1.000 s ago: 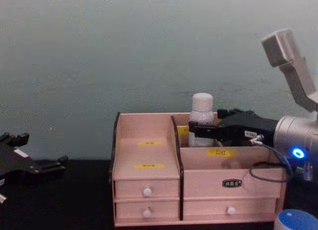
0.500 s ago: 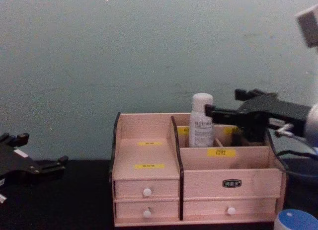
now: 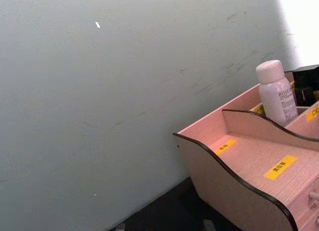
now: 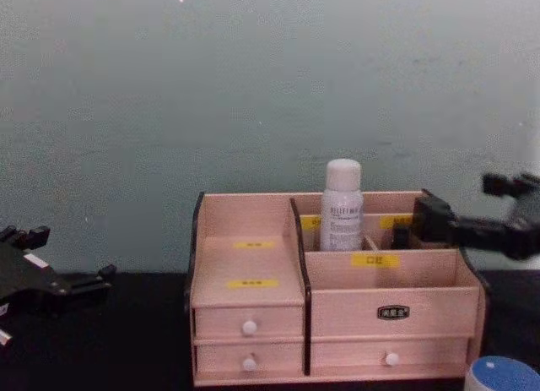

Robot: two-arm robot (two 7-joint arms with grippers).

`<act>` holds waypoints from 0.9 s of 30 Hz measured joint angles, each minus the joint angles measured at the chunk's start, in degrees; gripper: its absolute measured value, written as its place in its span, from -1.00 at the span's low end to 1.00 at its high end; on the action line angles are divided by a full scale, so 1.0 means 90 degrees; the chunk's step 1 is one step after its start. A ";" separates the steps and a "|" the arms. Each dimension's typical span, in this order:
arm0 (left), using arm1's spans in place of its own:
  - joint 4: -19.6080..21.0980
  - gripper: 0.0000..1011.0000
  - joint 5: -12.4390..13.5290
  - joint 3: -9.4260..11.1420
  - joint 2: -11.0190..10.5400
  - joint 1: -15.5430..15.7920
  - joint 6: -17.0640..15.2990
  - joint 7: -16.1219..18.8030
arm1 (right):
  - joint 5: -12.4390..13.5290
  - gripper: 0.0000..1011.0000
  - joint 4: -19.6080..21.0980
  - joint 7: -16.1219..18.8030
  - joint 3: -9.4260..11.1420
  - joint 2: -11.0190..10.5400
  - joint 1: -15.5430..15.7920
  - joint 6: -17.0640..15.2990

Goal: Pick up the facial cleanser and watermelon frost from the table and place them into the tiered storage box.

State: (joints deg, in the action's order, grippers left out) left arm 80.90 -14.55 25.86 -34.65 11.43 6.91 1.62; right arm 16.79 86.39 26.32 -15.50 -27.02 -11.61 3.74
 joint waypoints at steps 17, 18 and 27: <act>0.0000 0.98 0.0000 0.0000 0.0000 0.0000 0.0000 0.0000 | 0.0374 0.98 0.0538 0.0086 0.0245 -0.0636 0.1153 -0.0428; 0.0000 0.98 0.0000 0.0000 0.0000 0.0000 0.0000 0.0000 | 0.0400 0.98 0.0538 0.0086 0.0245 -0.0651 0.1192 -0.0469; 0.0000 0.98 0.0000 0.0000 0.0000 0.0000 0.0000 0.0000 | 0.0522 0.98 0.0444 0.0095 0.0163 -0.0674 0.1266 -0.0675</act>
State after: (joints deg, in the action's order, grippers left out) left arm 80.90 -14.55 25.86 -34.64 11.43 6.91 1.62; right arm 21.49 90.38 27.17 -14.03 -33.08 -0.22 -2.33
